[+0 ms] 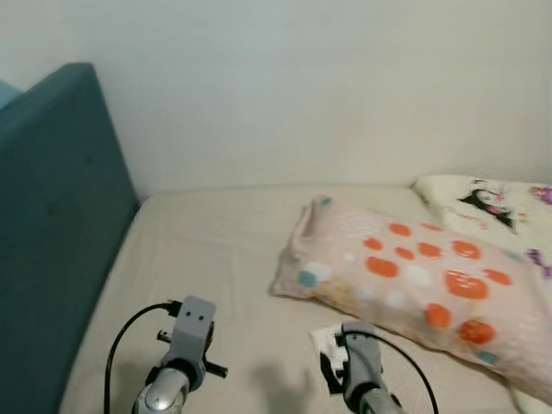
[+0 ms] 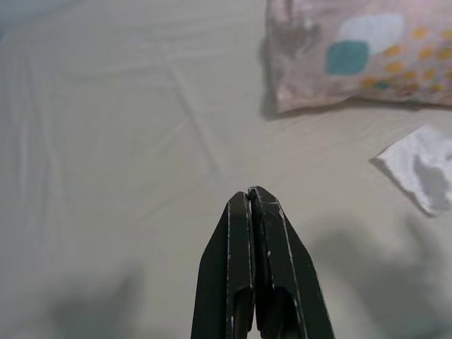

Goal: Clean up the room

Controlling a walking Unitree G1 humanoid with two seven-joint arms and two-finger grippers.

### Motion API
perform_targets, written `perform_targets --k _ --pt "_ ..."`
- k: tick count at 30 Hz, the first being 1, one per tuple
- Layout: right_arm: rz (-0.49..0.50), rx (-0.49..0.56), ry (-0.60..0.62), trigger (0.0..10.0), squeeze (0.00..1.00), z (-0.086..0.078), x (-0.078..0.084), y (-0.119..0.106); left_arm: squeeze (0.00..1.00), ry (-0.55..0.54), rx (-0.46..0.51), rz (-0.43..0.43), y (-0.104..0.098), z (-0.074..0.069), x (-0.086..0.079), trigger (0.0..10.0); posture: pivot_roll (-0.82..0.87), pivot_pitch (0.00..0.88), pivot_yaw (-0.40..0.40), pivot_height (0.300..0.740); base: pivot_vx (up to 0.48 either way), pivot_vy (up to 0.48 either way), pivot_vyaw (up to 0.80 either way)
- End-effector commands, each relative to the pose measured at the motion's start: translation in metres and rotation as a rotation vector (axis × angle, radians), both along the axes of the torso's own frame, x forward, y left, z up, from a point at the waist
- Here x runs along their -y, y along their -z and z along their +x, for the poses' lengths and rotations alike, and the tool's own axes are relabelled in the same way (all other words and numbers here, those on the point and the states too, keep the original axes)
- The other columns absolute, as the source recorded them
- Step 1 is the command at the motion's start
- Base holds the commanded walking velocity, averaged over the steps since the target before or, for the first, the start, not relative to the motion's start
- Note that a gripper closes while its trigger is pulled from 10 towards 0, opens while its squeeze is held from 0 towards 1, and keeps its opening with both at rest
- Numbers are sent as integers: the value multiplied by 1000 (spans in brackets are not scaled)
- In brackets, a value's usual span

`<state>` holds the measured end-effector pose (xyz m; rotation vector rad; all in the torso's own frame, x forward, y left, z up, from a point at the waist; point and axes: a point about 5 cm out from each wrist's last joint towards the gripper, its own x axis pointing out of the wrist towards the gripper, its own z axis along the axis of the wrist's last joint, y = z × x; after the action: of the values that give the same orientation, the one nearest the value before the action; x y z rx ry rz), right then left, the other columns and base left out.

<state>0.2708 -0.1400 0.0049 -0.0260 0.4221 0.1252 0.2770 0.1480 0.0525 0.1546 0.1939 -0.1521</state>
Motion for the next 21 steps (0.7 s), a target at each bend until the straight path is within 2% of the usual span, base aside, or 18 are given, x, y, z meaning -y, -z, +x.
perform_targets --k 1,8,21 --pt "19 -27 10 10000 0 -6 -1 6 0 -10 -63 9 10 -3 -3 10000 43 121 -40 735 0 0 0" --pt "18 -26 12 10000 0 -6 -1 6 0 -15 -75 20 11 -3 -4 10000 43 120 -38 735 0 469 0" --pt "19 -20 10 10000 0 -6 -1 5 0 -60 -54 67 9 -1 -8 10000 46 120 -41 735 0 0 0"
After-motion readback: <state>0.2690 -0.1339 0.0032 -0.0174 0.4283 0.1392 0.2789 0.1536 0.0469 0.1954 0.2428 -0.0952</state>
